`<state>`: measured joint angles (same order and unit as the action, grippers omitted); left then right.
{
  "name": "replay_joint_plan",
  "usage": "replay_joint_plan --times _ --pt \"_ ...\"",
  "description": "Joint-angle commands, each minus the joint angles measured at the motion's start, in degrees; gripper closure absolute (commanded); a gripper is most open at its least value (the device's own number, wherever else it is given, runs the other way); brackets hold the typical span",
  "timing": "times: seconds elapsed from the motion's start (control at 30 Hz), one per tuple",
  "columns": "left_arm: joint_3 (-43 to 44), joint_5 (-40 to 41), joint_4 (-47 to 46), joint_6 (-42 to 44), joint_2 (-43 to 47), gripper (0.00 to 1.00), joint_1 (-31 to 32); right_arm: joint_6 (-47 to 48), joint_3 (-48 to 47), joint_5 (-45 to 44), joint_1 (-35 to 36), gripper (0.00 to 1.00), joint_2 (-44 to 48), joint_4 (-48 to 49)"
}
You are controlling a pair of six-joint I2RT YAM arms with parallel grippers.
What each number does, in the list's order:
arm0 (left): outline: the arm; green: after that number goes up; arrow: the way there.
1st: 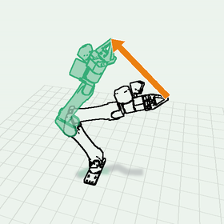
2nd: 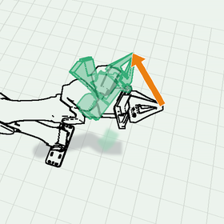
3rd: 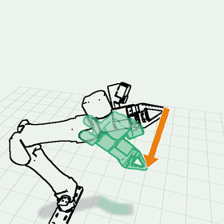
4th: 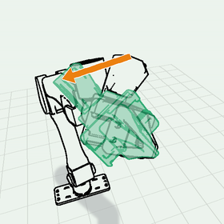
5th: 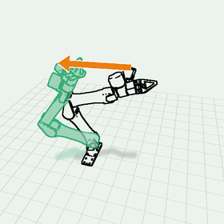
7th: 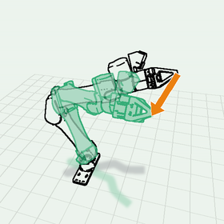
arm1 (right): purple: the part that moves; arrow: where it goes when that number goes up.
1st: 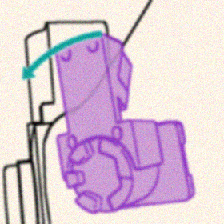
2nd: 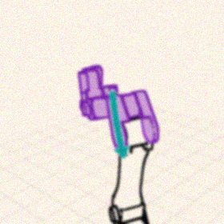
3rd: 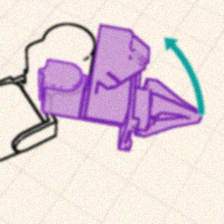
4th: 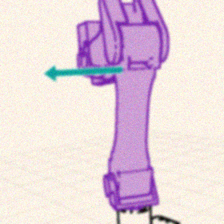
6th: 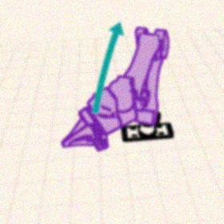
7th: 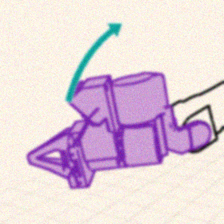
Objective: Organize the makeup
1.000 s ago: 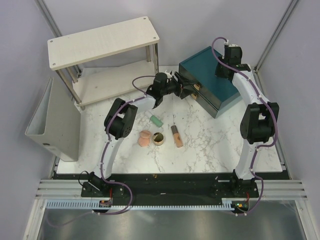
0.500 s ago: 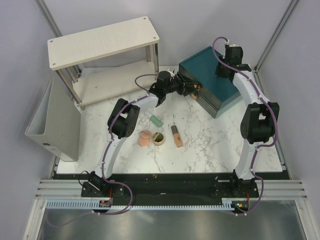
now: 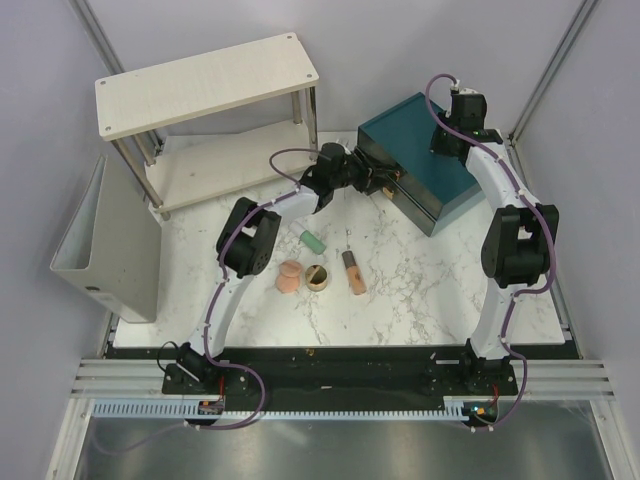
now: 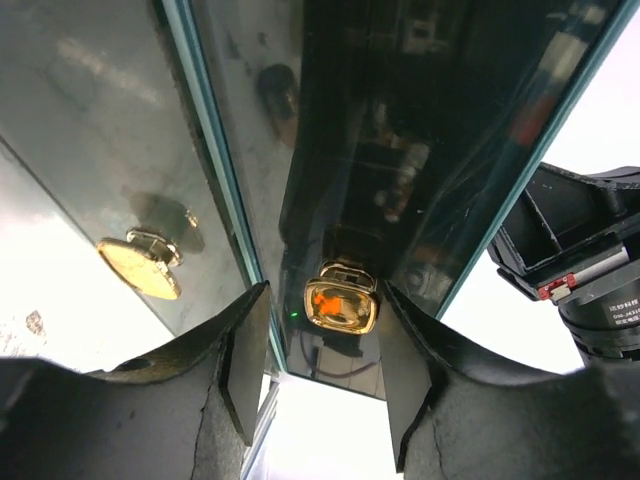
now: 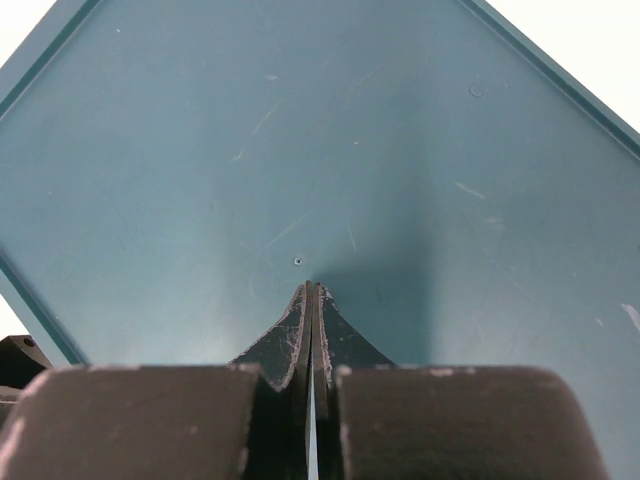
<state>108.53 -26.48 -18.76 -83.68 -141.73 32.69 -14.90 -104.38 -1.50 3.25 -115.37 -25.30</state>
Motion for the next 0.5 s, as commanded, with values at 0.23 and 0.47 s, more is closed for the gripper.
replay_joint_plan --times 0.23,0.47 --pt "7.31 1.34 3.38 -0.7 -3.82 0.7 1.06 -0.92 2.86 1.41 -0.17 1.0 -1.17 -2.04" --pt "1.08 1.61 3.04 2.2 0.57 0.81 0.62 -1.01 2.95 1.32 -0.26 1.0 -1.17 -2.03"
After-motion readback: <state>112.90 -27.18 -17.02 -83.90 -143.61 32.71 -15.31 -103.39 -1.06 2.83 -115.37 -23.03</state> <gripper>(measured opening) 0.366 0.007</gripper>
